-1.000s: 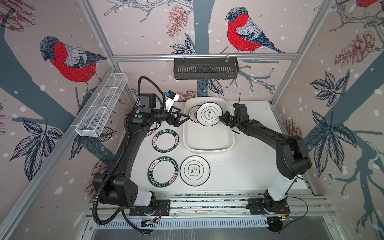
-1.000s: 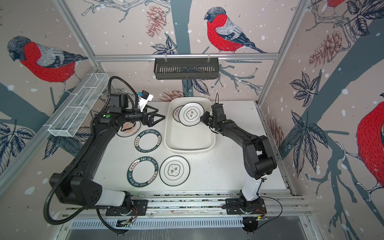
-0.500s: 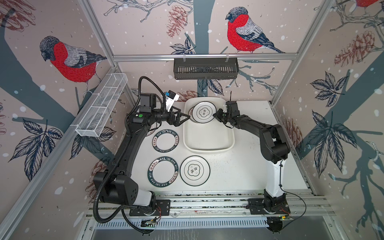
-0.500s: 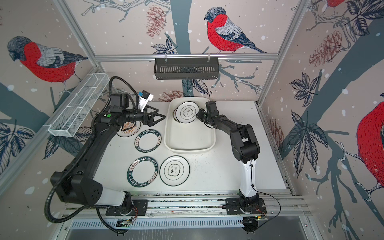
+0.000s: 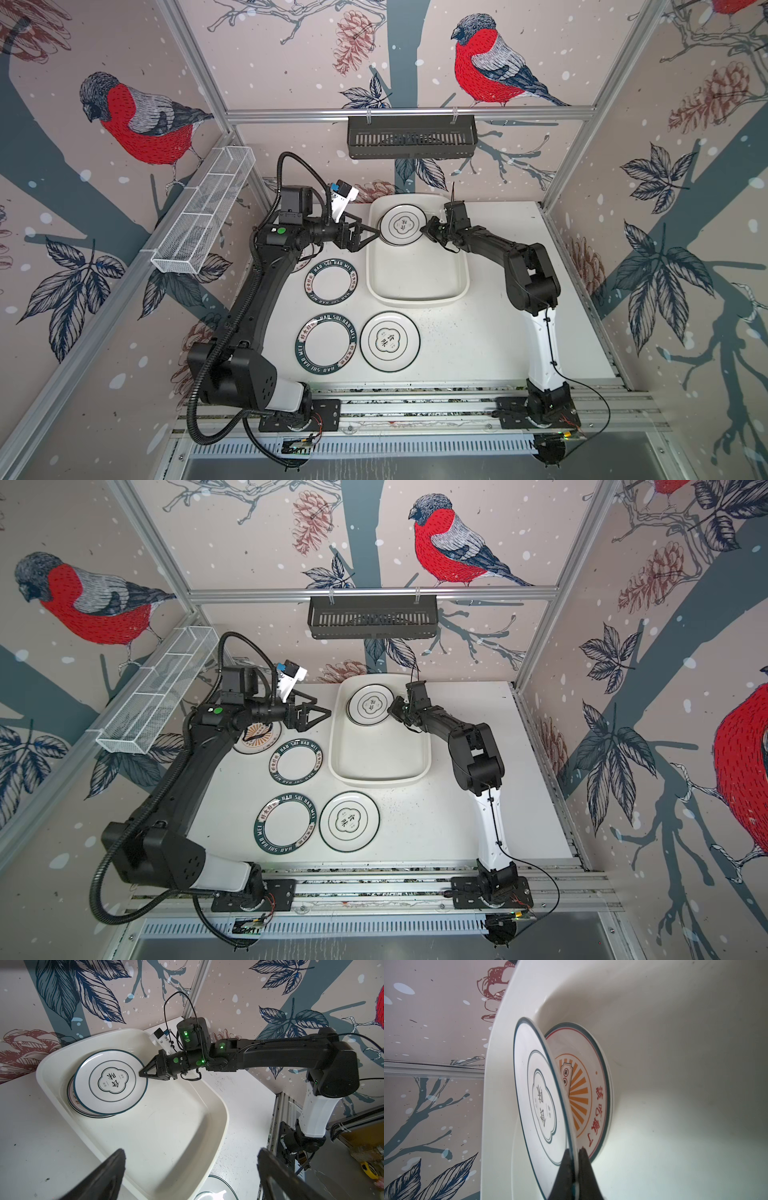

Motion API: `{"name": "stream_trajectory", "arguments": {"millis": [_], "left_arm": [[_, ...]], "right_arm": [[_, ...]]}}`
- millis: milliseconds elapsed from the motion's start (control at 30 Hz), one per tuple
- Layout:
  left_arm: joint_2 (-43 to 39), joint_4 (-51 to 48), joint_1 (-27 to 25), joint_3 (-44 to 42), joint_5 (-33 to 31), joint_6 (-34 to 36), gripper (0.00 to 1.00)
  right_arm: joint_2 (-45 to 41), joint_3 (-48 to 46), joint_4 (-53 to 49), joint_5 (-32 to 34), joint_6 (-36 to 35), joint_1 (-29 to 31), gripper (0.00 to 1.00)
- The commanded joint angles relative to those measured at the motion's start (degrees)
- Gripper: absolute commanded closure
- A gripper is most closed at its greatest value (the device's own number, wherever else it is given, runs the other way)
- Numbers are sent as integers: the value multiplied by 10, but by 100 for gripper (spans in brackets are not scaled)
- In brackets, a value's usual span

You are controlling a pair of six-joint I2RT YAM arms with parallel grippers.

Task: Place the plates into the plastic bin on the countertop
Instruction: 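Lower the plate onto the orange plates in the bin with the right gripper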

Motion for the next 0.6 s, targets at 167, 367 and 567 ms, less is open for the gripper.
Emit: {"name": "stream_trajectory", "arguments": {"millis": [167,367,567], "left_arm": [[5,5,0,7,5,7,2],[7,3,0,8,0,13,2],[8,2,0,10,-1,15,2]], "right_arm": [[27,30,6,-17,15,-2,91],[42,48,-2,-21,18,0,87],[49,63,-18,-18,17,-2,81]]}}
